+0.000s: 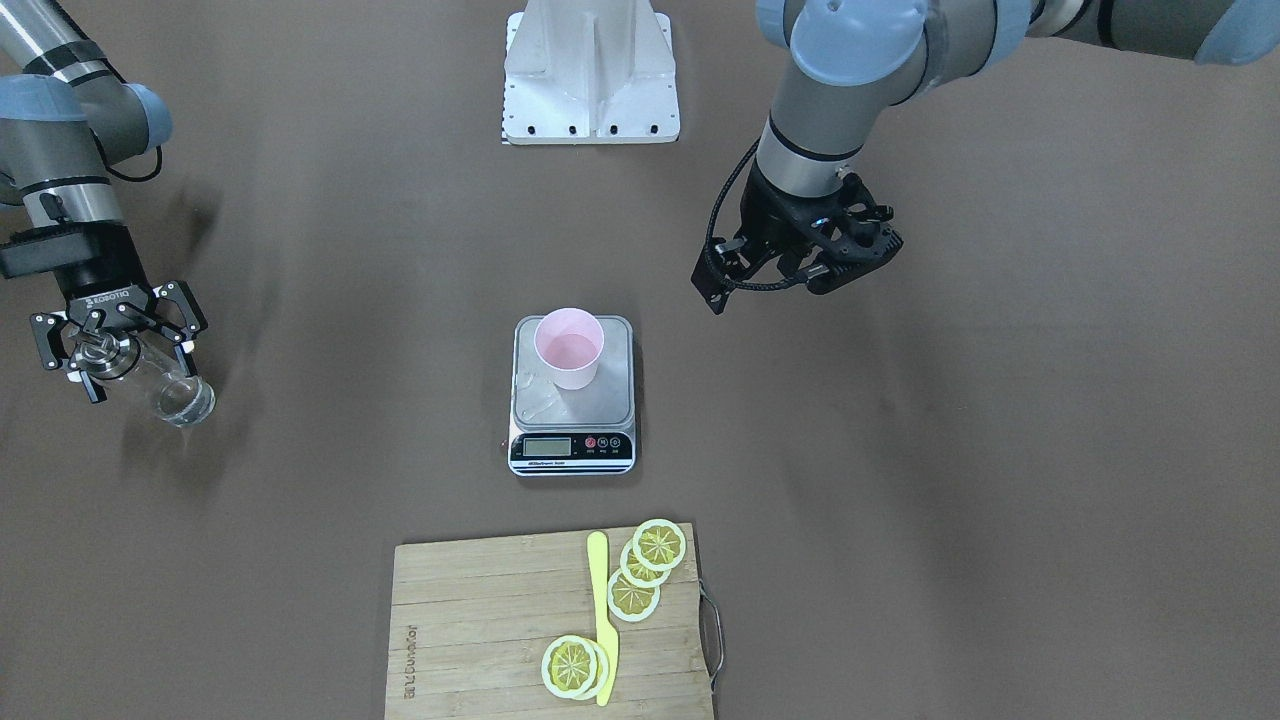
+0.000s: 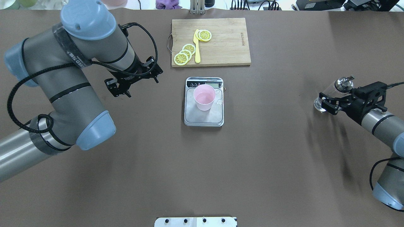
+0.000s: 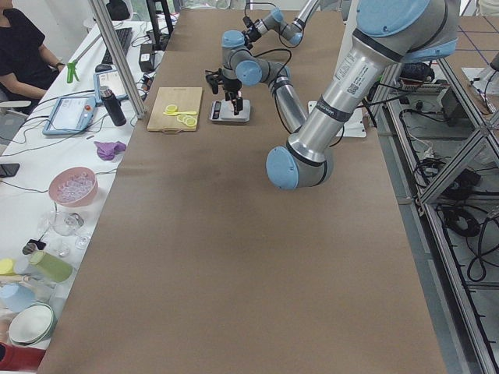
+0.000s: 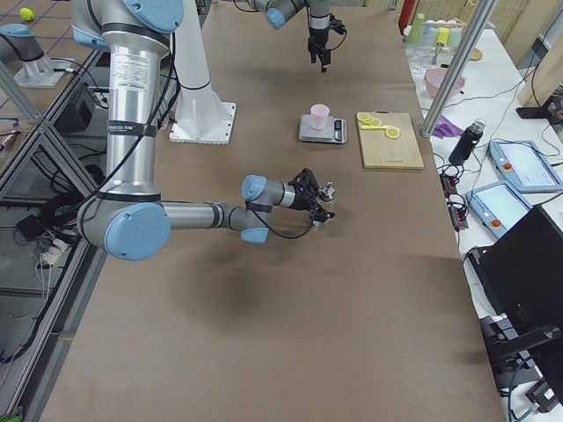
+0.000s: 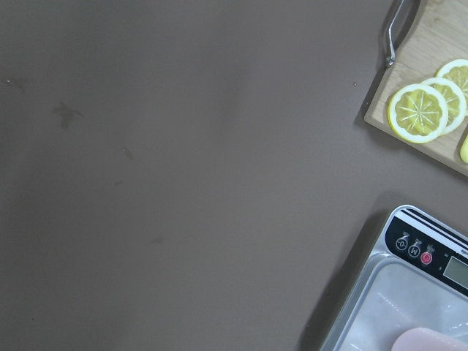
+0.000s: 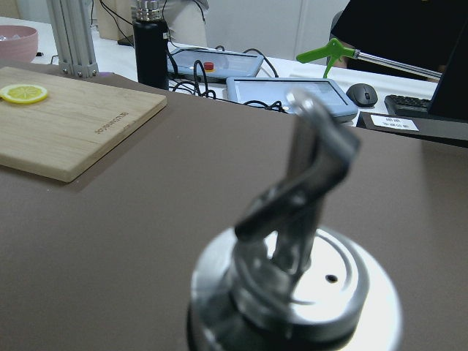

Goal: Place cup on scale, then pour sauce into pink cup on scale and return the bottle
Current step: 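Lift the sauce bottle with the right gripper and carry it toward the scale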

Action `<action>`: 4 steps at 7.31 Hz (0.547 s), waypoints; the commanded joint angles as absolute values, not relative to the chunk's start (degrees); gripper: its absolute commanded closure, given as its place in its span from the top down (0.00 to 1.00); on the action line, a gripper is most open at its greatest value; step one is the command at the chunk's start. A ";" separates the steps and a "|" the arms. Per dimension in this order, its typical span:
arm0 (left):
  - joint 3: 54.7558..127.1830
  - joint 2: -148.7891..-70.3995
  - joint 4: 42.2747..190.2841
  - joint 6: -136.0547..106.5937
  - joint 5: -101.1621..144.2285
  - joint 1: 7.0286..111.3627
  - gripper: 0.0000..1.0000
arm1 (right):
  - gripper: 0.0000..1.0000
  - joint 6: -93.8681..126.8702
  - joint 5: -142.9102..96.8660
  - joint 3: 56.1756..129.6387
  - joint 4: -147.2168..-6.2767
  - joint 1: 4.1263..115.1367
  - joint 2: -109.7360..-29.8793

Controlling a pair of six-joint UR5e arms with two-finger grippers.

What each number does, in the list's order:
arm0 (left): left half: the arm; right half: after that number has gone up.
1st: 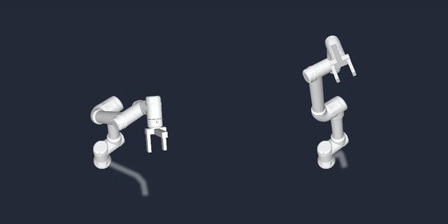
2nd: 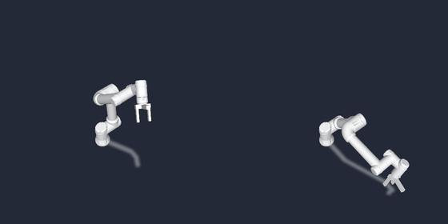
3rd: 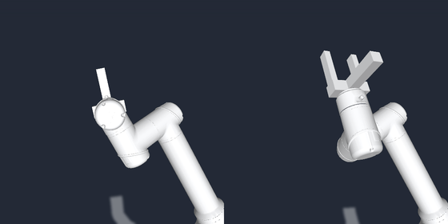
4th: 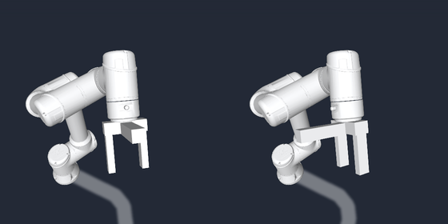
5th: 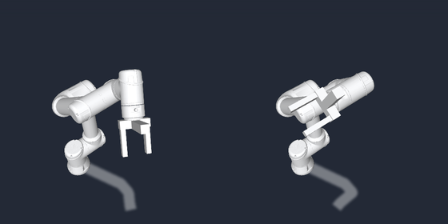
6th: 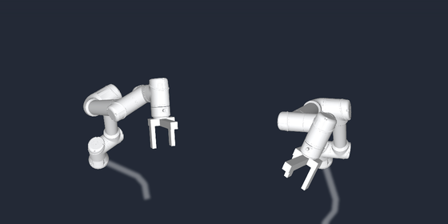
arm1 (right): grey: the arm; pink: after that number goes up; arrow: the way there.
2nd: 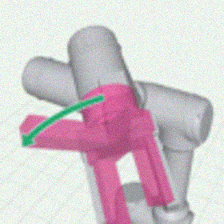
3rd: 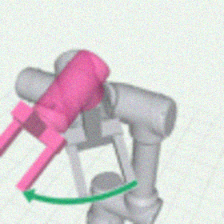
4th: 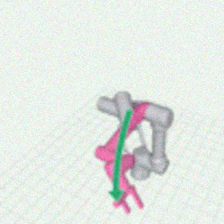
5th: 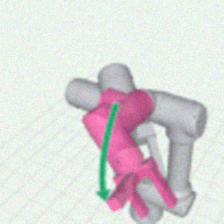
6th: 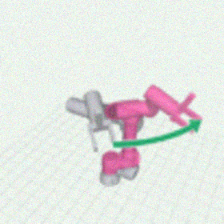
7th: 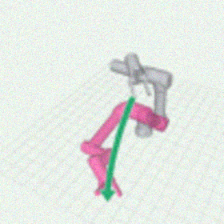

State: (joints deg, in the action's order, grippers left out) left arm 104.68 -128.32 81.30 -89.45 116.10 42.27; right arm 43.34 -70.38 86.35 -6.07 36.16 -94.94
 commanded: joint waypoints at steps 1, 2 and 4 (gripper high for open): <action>104.68 -128.32 81.30 -89.39 116.10 42.28 0.99 | 0.92 43.15 -70.58 85.61 -6.06 36.39 -94.13; 104.68 -128.32 81.30 -89.38 116.10 42.28 0.99 | 0.63 43.24 -70.66 85.61 -6.06 36.39 -93.52; 104.76 -128.32 81.30 -89.39 116.19 42.28 0.99 | 0.27 43.24 -71.10 85.95 -7.28 36.56 -93.43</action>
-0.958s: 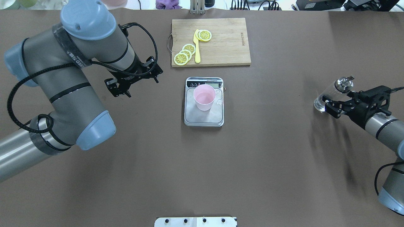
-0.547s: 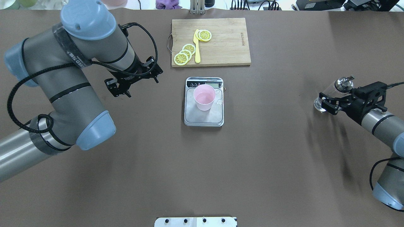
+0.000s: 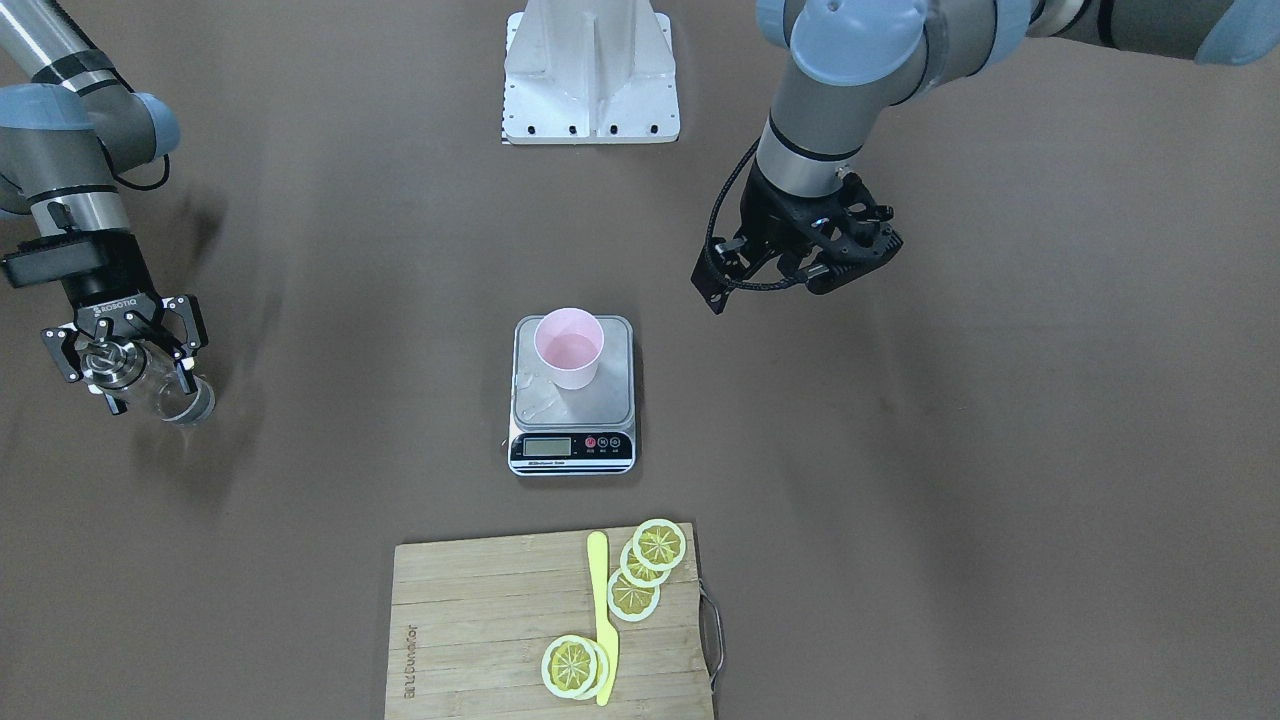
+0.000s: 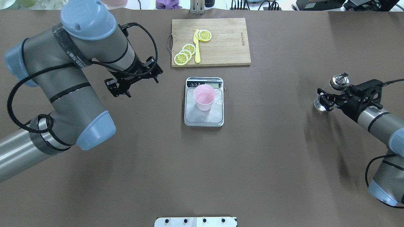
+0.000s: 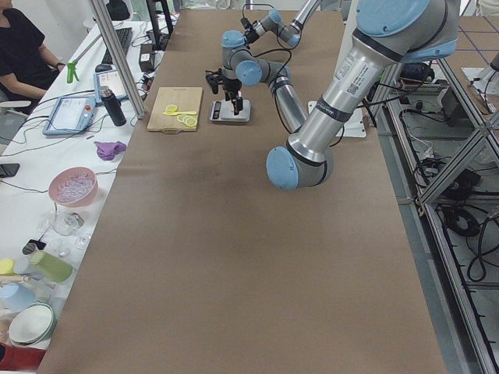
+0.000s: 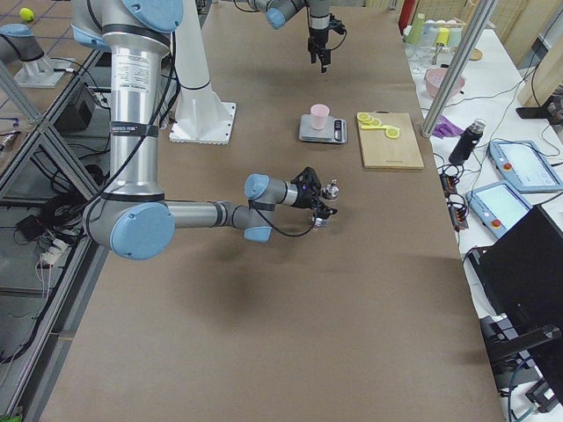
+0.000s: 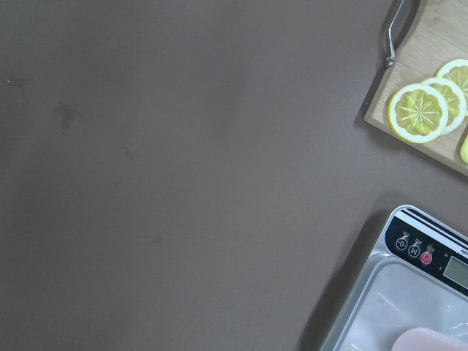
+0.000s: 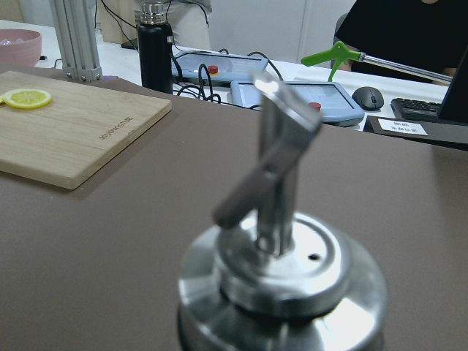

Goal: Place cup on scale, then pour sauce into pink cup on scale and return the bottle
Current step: 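Lift the sauce bottle with the right gripper and carry it toward the scale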

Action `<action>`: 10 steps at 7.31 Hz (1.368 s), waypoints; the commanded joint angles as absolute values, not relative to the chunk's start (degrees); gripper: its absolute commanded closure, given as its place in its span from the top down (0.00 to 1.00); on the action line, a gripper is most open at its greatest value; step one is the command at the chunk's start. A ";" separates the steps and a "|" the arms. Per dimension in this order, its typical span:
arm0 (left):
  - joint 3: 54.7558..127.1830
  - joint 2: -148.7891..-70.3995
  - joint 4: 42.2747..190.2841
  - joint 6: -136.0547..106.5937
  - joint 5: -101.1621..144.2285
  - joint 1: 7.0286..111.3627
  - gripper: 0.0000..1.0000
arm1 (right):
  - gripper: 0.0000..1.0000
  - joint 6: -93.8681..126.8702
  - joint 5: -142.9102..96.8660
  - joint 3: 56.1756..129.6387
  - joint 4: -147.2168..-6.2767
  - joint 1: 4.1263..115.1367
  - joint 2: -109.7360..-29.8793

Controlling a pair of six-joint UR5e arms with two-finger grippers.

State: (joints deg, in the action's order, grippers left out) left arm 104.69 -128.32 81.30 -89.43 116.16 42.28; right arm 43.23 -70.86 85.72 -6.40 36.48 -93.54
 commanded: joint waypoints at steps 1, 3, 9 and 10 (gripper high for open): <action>104.77 -128.32 81.30 -89.47 116.10 42.28 0.99 | 0.25 43.16 -73.10 86.91 -9.82 38.04 -92.38; 104.77 -128.32 81.21 -89.47 116.19 42.28 0.99 | 0.21 43.07 -82.30 88.49 -10.45 44.96 -92.29; 104.77 -128.41 81.30 -89.47 116.19 42.19 0.99 | 0.11 32.11 -81.74 97.70 -28.14 48.78 -85.82; 104.77 -128.41 81.30 -89.47 116.19 42.19 0.99 | 0.11 26.60 -80.96 100.69 -36.48 48.17 -82.21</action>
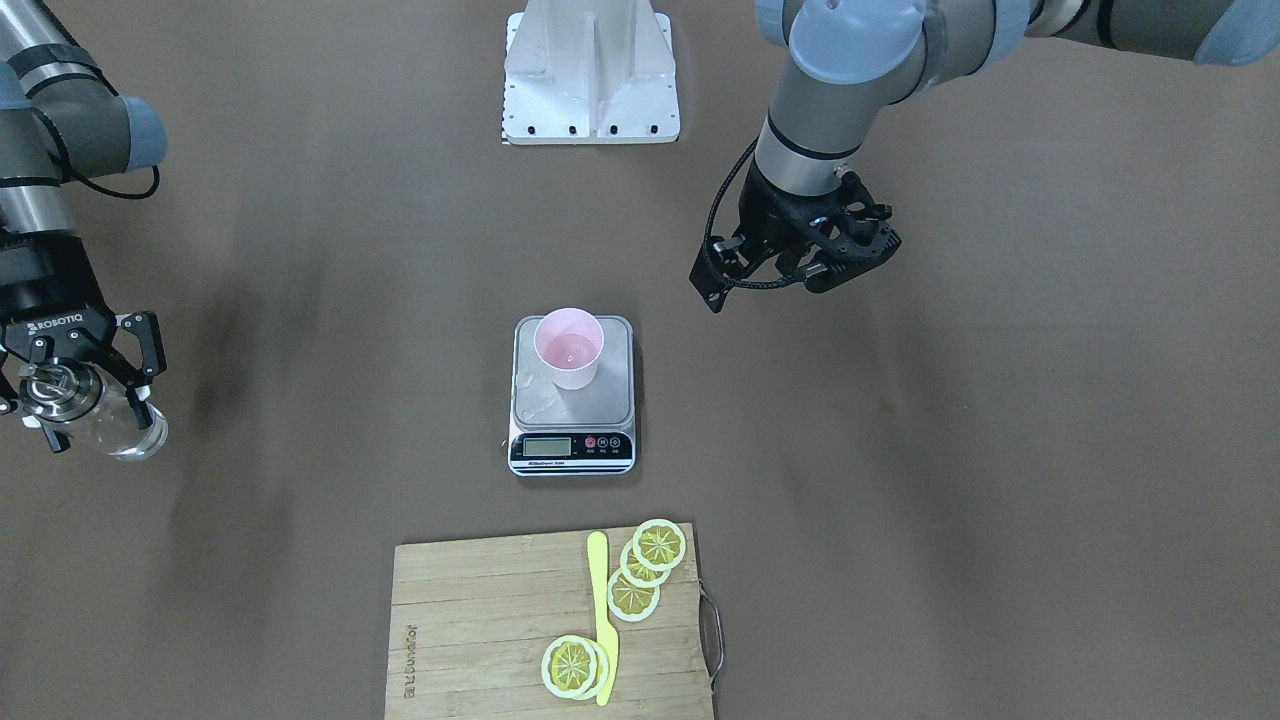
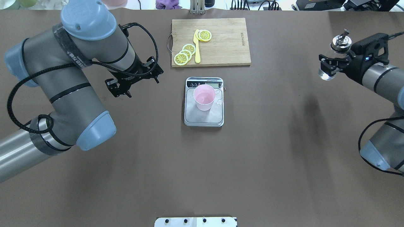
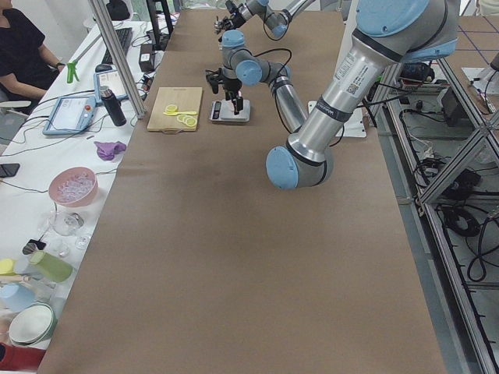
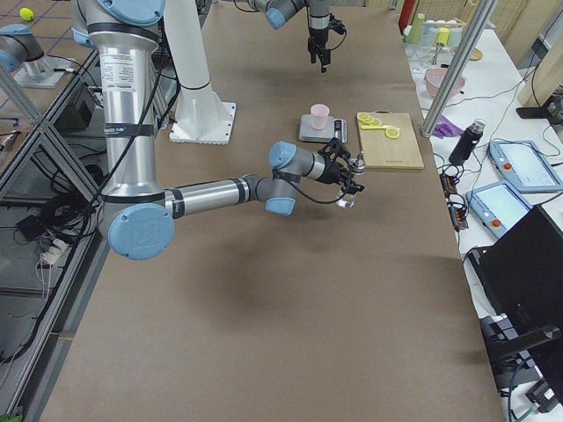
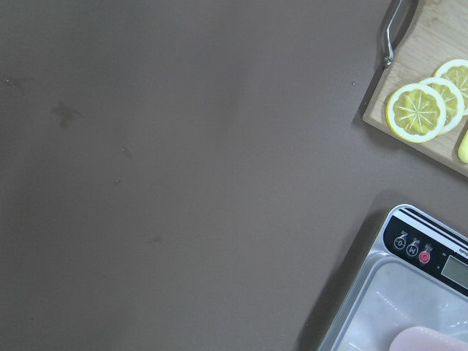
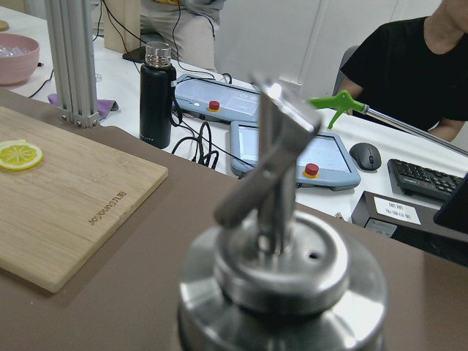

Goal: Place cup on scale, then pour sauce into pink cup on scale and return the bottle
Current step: 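Lift the sauce bottle with the right gripper and carry it toward the scale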

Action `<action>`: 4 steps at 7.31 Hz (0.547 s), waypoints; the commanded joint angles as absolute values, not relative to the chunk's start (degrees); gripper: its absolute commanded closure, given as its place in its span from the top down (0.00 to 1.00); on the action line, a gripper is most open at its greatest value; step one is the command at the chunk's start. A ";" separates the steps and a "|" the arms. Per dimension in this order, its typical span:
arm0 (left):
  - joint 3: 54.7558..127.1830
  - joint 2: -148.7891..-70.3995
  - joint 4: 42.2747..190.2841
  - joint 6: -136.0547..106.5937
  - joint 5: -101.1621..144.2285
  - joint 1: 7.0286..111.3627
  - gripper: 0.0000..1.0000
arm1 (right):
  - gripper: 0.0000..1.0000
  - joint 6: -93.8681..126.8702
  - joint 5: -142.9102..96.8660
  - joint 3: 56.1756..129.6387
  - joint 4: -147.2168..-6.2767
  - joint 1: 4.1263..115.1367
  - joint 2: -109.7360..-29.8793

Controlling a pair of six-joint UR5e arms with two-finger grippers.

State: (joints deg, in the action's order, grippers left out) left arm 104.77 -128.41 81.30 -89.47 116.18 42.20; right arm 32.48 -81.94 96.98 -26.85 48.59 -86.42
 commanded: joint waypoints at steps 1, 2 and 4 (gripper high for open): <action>104.77 -128.32 81.30 -89.47 116.19 42.19 0.99 | 0.10 22.11 -81.12 104.12 -46.83 47.47 -77.91; 104.68 -128.32 81.39 -89.47 116.19 42.19 0.98 | 0.10 20.49 -80.60 107.46 -54.85 45.72 -74.91; 104.68 -128.32 81.39 -89.39 116.19 42.19 0.99 | 0.09 19.78 -65.60 107.67 -57.39 37.15 -74.27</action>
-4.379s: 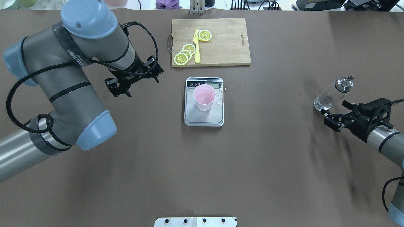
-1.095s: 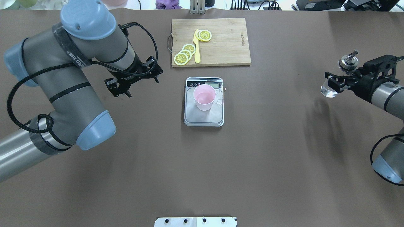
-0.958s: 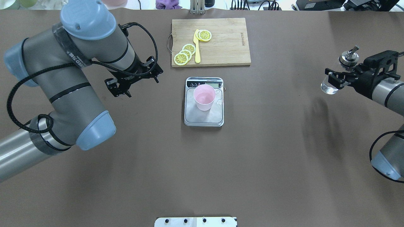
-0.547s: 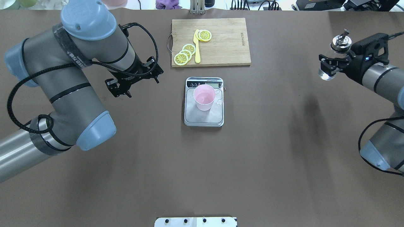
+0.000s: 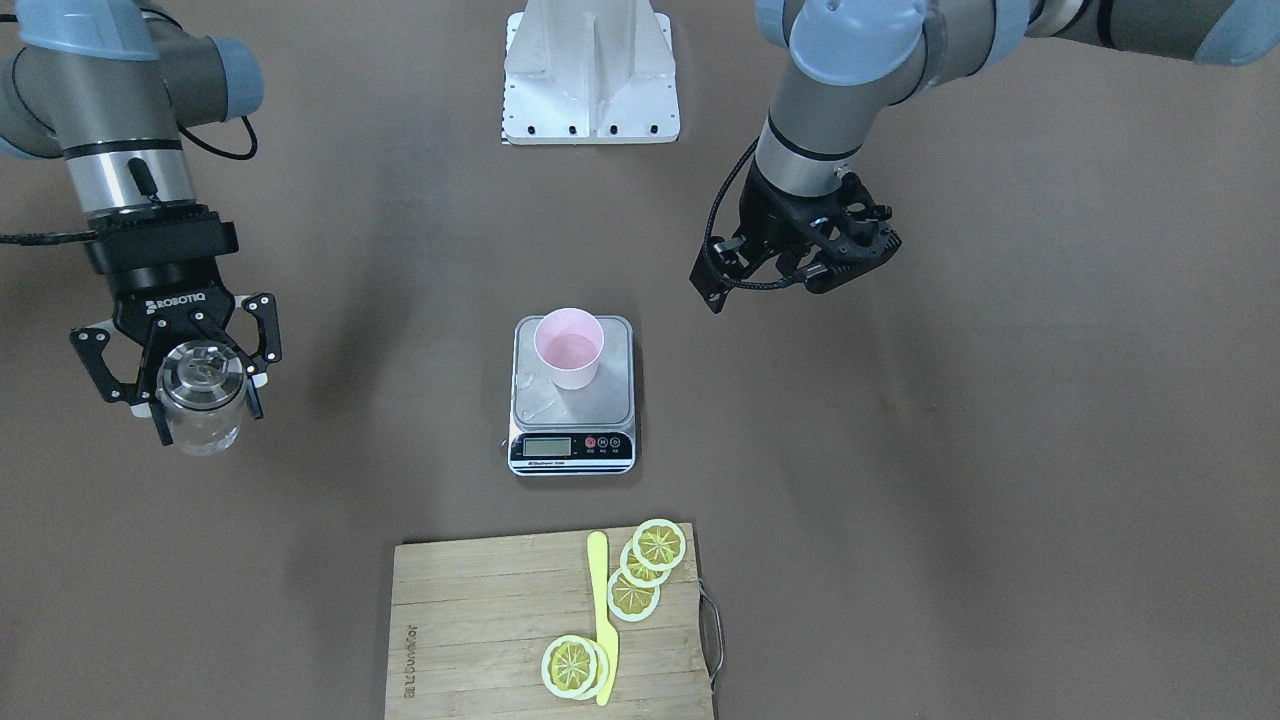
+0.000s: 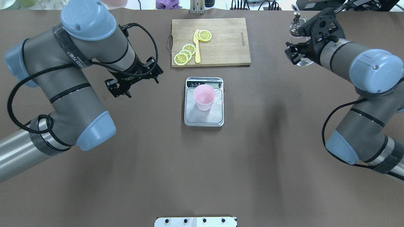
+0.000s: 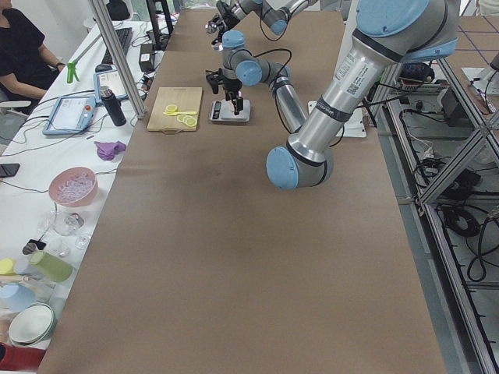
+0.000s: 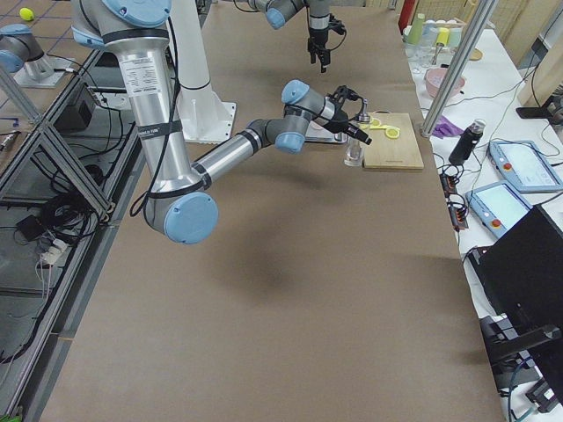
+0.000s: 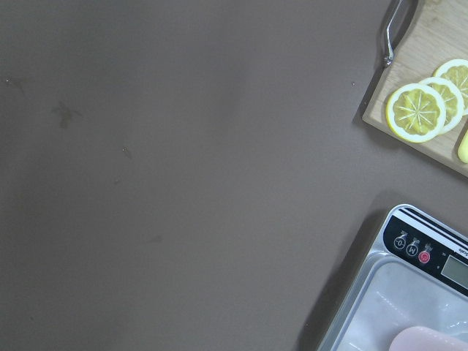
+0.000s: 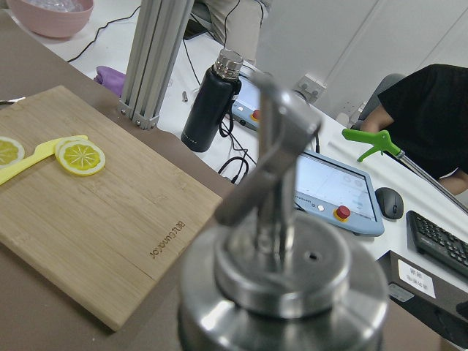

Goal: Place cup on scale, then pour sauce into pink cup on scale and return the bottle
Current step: 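Tilt the sauce bottle over the pink cup to pour with the right gripper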

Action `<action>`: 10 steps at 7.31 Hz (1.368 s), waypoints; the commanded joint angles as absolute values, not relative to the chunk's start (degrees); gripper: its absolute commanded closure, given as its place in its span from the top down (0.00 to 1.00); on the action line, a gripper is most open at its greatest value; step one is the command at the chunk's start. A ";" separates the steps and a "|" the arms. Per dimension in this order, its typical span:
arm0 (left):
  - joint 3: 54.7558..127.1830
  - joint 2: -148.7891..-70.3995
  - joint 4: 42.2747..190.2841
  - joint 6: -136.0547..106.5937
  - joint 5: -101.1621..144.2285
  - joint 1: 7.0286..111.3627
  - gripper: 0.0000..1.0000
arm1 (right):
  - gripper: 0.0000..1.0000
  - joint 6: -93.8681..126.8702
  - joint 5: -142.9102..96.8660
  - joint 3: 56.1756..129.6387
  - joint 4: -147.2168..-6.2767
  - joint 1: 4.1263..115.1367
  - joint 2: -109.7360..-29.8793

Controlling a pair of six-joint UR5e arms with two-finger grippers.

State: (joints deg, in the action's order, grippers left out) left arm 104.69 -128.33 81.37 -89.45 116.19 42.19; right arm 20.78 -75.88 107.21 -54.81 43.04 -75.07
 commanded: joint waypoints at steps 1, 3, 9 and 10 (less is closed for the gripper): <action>104.59 -128.32 81.39 -89.38 116.19 42.19 0.99 | 0.09 19.34 -57.91 107.84 -63.14 32.65 -72.70; 104.59 -127.89 81.65 -89.38 116.19 42.19 0.98 | 0.10 13.50 -48.04 108.19 -69.25 27.80 -70.13; 104.42 -125.60 84.11 -87.28 116.19 42.45 0.99 | 0.09 6.15 -31.65 104.86 -75.13 18.55 -68.47; 104.24 -124.90 84.29 -86.41 116.19 42.36 0.99 | 0.09 6.07 -29.29 103.03 -78.02 17.76 -67.77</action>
